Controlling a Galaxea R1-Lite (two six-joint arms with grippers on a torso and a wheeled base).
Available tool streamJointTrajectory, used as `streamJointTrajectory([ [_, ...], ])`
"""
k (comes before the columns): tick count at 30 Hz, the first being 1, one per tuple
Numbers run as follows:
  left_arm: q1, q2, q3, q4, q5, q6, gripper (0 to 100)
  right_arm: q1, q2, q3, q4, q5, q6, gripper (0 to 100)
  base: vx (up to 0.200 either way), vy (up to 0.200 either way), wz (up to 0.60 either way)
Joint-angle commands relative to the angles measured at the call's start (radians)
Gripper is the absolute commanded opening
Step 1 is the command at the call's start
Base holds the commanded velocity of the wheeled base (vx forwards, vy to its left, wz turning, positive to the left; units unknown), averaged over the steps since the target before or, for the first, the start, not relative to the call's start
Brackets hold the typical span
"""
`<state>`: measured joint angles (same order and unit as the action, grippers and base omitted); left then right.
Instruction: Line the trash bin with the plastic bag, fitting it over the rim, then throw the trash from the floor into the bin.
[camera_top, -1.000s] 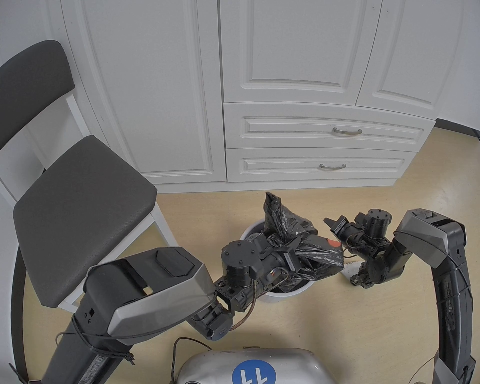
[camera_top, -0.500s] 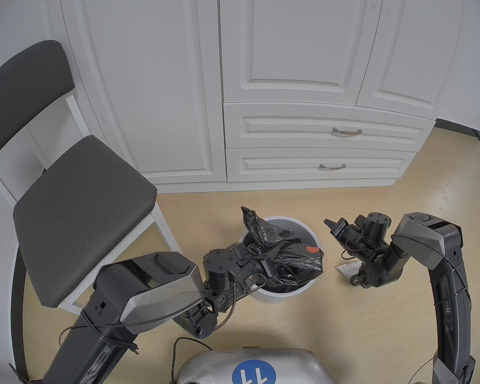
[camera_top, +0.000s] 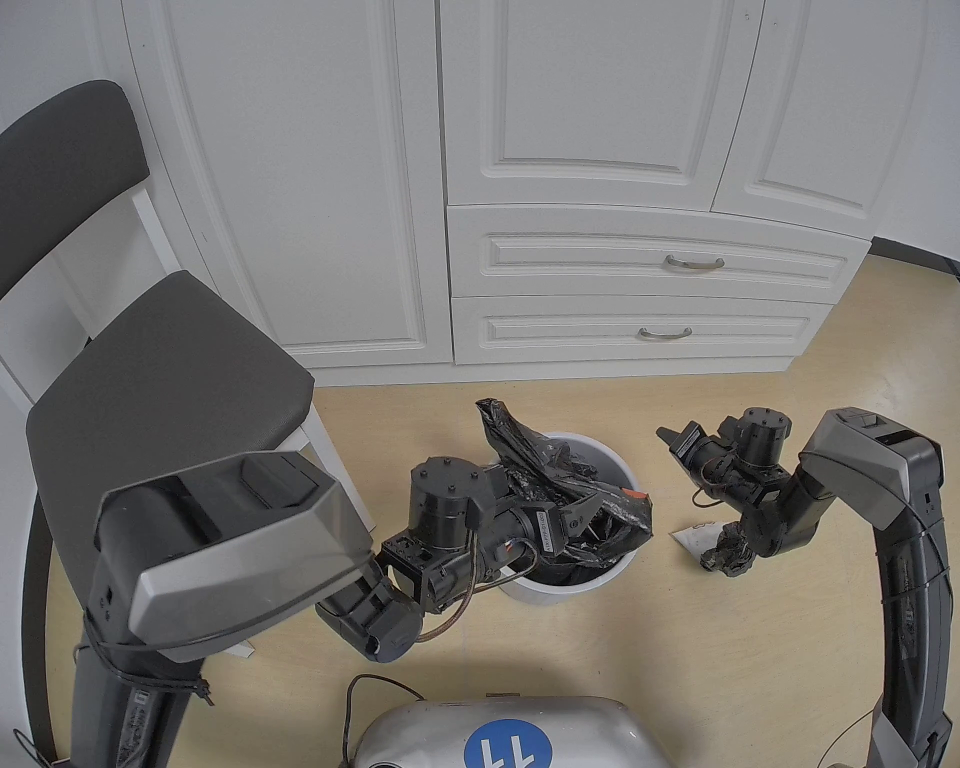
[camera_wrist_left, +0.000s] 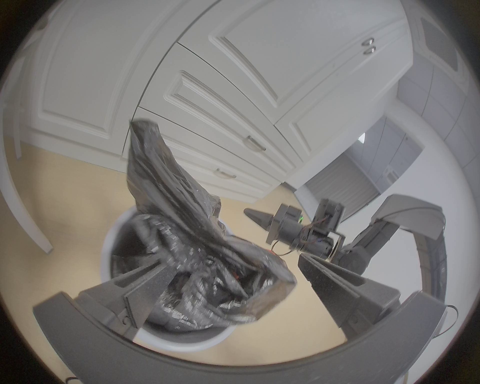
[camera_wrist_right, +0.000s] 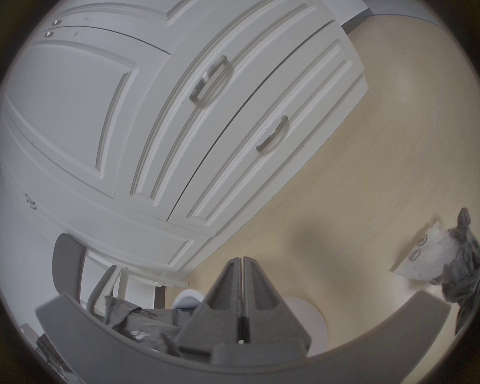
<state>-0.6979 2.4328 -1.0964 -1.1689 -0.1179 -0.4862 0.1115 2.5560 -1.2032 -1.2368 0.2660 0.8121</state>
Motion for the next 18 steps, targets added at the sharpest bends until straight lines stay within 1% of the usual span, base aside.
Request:
streamJointTrajectory([
  [1,-0.003,-0.173,0.007,0.157,0.007,0.078,100,-0.038,-0.157,0.028,0.065,0.001,-0.008,0,0.000,0.000,0.00],
  [2,-0.003,-0.176,0.006,0.161,0.009,0.081,100,-0.038,-0.161,0.031,0.066,0.001,-0.008,0,0.000,0.000,0.00],
  [3,-0.006,-0.207,-0.014,0.226,0.038,0.090,100,-0.038,-0.226,0.068,0.074,0.006,-0.028,0,0.000,0.000,0.00],
  [4,-0.008,-0.208,-0.017,0.230,0.041,0.090,100,-0.038,-0.230,0.070,0.076,0.007,-0.031,0,0.000,0.000,0.00],
  [6,-0.020,-0.227,-0.082,0.322,0.150,0.090,100,-0.030,-0.335,0.136,0.122,0.010,-0.123,0,0.000,0.000,0.00],
  [7,-0.023,-0.232,-0.099,0.359,0.193,0.090,100,-0.024,-0.369,0.157,0.149,0.010,-0.165,0,0.000,0.000,0.00],
  [9,-0.028,-0.247,-0.120,0.449,0.288,0.090,100,0.000,-0.442,0.217,0.220,0.009,-0.277,0,0.000,0.000,0.00],
  [10,-0.029,-0.251,-0.120,0.468,0.305,0.090,100,0.008,-0.459,0.231,0.235,0.009,-0.303,0,0.000,0.000,0.00],
  [11,-0.032,-0.267,-0.119,0.509,0.343,0.086,100,0.037,-0.505,0.274,0.280,0.006,-0.375,0,0.000,0.000,0.00],
  [12,-0.034,-0.276,-0.114,0.522,0.359,0.083,100,0.051,-0.527,0.297,0.303,0.002,-0.412,0,0.000,0.000,0.00],
  [14,-0.034,-0.310,-0.085,0.535,0.373,0.081,100,0.116,-0.583,0.370,0.349,-0.001,-0.510,0,0.000,0.000,0.00],
  [17,-0.032,-0.359,-0.030,0.537,0.376,0.090,100,0.192,-0.609,0.453,0.353,-0.007,-0.622,0,0.000,0.000,0.00],
  [18,-0.032,-0.362,-0.026,0.538,0.376,0.090,100,0.195,-0.611,0.456,0.353,-0.008,-0.628,0,0.000,0.000,0.00],
])
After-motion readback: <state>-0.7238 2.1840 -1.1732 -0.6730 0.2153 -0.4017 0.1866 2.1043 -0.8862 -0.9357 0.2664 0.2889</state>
